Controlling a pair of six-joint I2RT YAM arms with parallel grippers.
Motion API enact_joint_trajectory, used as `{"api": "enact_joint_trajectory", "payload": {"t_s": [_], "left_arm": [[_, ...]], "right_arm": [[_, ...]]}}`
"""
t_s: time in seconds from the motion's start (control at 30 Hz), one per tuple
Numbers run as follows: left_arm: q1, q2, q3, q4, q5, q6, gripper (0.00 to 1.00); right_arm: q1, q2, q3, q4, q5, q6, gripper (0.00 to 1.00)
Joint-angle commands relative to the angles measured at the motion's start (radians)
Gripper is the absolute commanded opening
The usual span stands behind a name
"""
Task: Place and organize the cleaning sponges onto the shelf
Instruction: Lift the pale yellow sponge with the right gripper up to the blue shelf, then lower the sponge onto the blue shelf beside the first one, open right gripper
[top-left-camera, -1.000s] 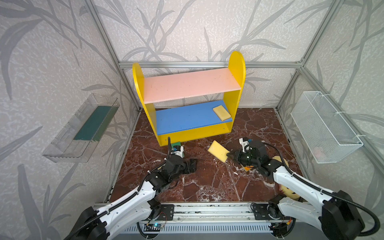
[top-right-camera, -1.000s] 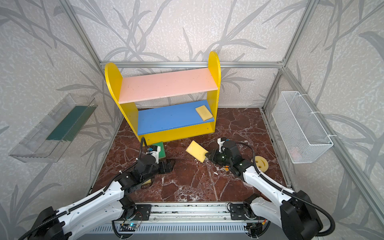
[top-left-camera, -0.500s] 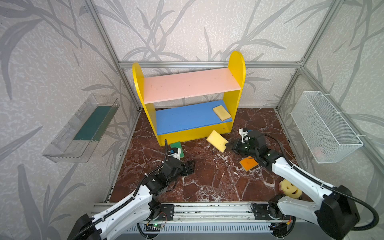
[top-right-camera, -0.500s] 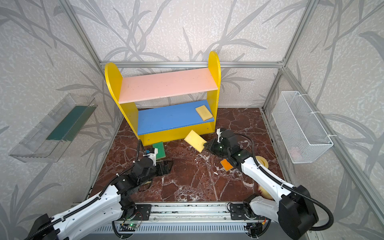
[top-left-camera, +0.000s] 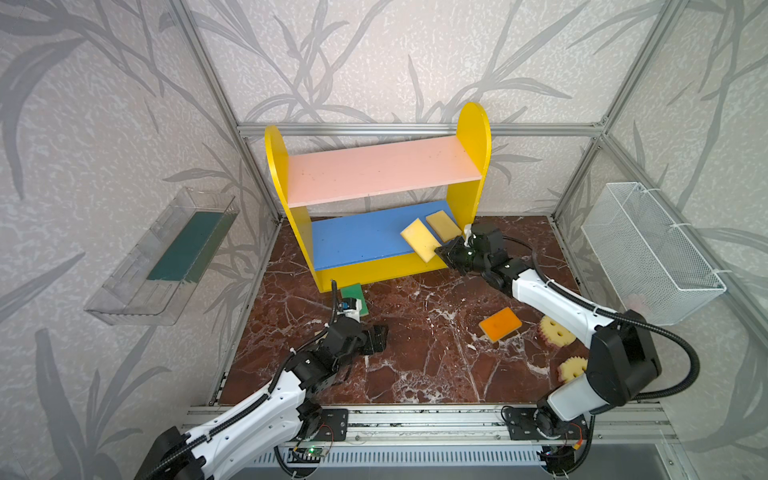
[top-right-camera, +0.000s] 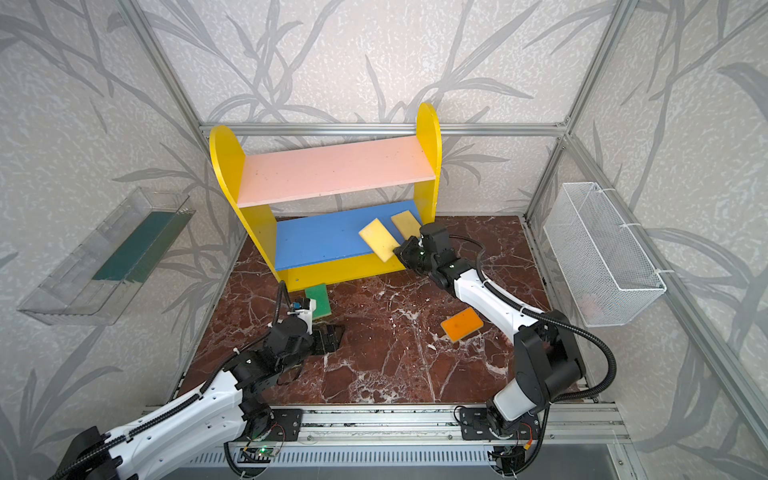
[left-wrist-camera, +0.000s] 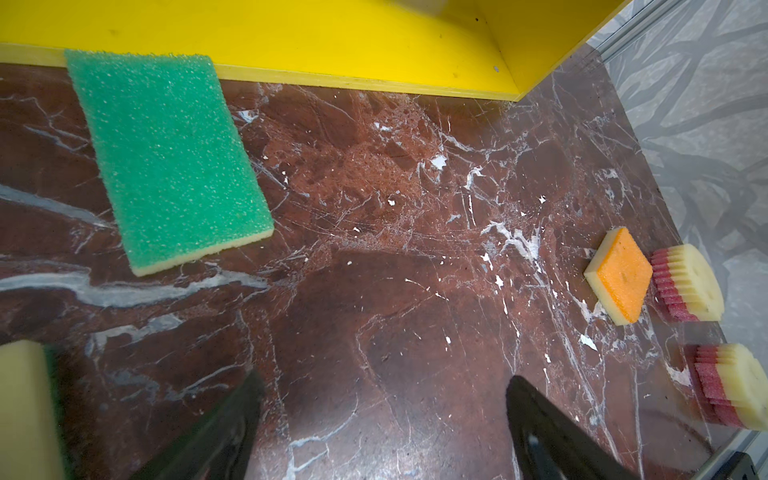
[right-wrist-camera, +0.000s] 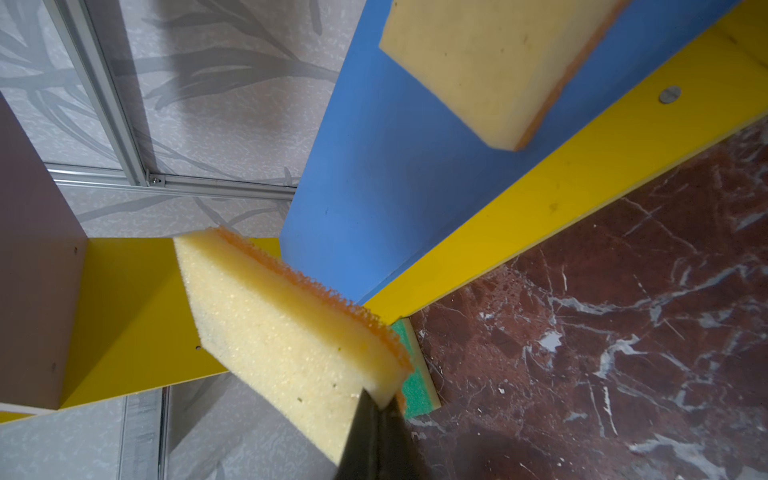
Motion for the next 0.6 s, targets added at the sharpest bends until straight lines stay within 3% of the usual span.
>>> {"api": "enact_joint_trajectory", "payload": {"t_s": [0.0, 0.57], "left_arm": [[0.005, -0.01, -0.012, -0.006, -0.024, 0.026, 0.93], [0.005, 0.015, -0.03, 0.041, -0.012, 0.028, 0.92]], "right_arm": [[-0.013, 0.043, 0.059, -0.025, 0.029, 0.027, 0.0], [-0.041, 0.237, 0.151, 0.058, 0.0, 0.087, 0.0]]}}
